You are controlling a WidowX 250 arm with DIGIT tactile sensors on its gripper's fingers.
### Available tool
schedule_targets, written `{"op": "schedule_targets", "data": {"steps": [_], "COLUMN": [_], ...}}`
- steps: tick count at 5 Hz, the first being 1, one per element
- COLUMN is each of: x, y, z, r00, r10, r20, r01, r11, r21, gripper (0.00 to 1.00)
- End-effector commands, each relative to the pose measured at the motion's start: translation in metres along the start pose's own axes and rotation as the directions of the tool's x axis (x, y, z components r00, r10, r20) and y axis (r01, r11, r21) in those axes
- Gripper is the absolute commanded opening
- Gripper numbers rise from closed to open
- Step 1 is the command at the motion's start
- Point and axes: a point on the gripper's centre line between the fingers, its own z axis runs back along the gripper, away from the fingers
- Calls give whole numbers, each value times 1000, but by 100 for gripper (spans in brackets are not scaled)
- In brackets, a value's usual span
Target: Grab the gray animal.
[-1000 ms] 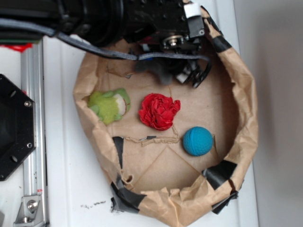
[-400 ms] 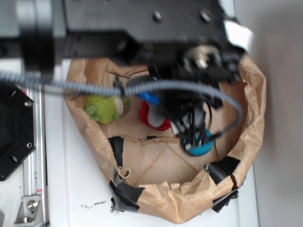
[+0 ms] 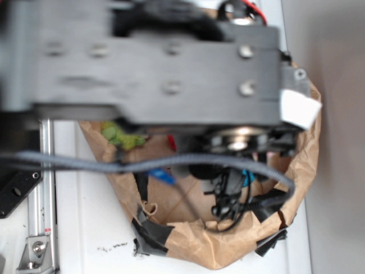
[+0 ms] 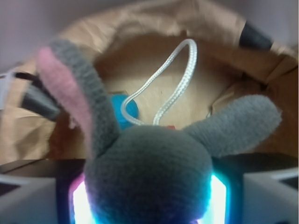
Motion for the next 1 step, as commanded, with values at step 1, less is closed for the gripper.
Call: {"op": "schedule_targets", "data": {"steps": [1], "x": [-4], "y": [8], "z": [15], "r00": [999], "r10": [-2], "r20": [45], "r01": [2], "r11": [1000], "r21": [1], "gripper": [0]}}
